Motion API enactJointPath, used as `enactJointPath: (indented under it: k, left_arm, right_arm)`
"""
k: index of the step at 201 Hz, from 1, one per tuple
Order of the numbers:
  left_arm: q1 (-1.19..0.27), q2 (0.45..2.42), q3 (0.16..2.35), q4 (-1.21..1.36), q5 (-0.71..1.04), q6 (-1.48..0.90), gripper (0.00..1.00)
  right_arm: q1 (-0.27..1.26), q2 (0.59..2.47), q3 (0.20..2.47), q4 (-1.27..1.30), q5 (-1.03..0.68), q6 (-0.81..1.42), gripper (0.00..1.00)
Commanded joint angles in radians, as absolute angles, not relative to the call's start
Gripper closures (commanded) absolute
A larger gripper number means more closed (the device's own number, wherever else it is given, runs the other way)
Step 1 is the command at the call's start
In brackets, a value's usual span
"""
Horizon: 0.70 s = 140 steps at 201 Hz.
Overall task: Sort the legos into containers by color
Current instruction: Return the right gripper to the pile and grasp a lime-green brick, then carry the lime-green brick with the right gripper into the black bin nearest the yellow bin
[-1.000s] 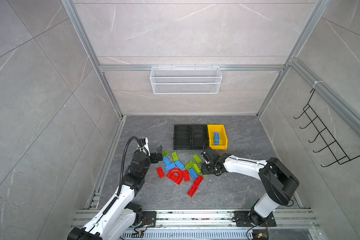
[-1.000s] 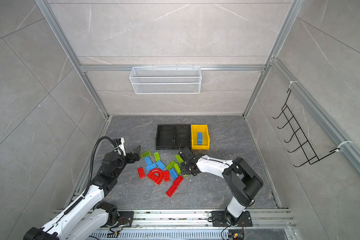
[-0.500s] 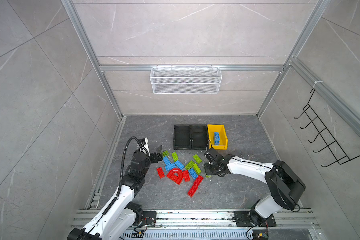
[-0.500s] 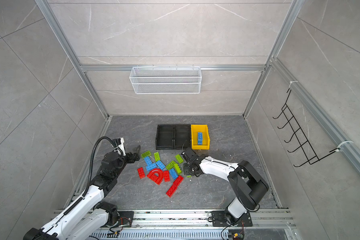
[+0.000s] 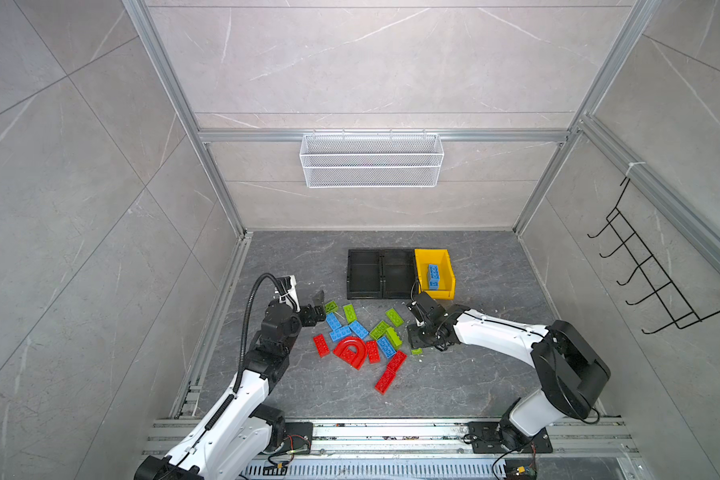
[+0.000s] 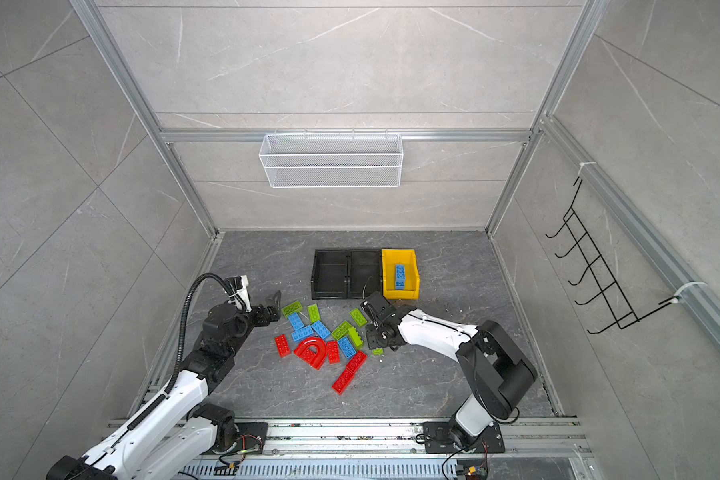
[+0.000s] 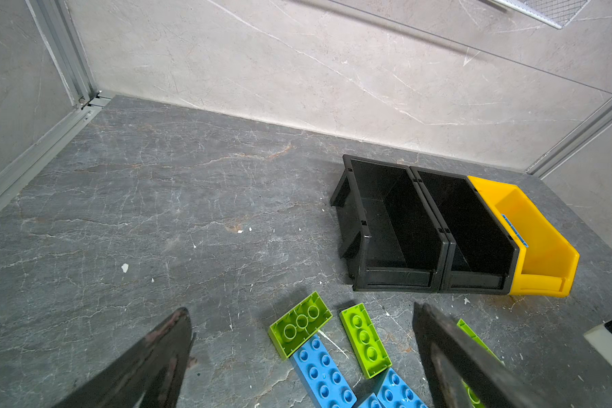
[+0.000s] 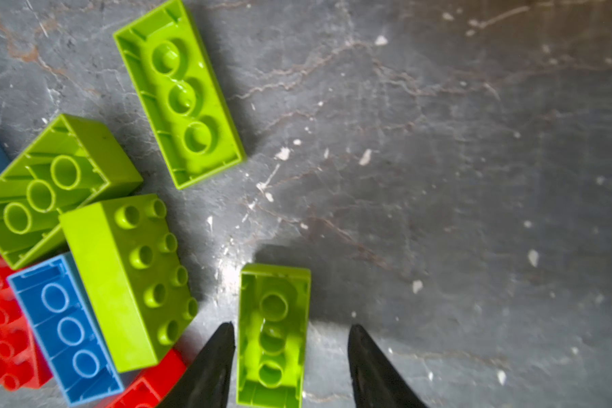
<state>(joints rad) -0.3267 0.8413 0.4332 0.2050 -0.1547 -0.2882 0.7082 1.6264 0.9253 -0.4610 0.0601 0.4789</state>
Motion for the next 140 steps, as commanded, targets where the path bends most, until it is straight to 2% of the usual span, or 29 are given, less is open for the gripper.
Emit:
enactJointPath:
  k: [1,59,98,140]
  left_arm:
    - [-0.326,0.836,0.431,0.227,-0.163,-0.294,0.0]
    - [-0.325,0.845,0.434,0.23,-0.159,-0.298,0.0]
    - [-0.325,0.844,0.432,0.229,-0.165,-0.296,0.0]
    - [-0.325,0.843,0.434,0.227,-0.164,-0.293,0.0]
  right_arm:
    - [0.716,1.666,0.951,-0.465,0.055,0.459,0.45]
    - [0.72,1.715,0.954,-0.466,0.073,0.457,0.49]
    - [0.721,1.704,0.945,-0.458,0.093,0.462,0.61]
    - [0.714,1.642,0.932,-0.416,0.072,0.464,0.67]
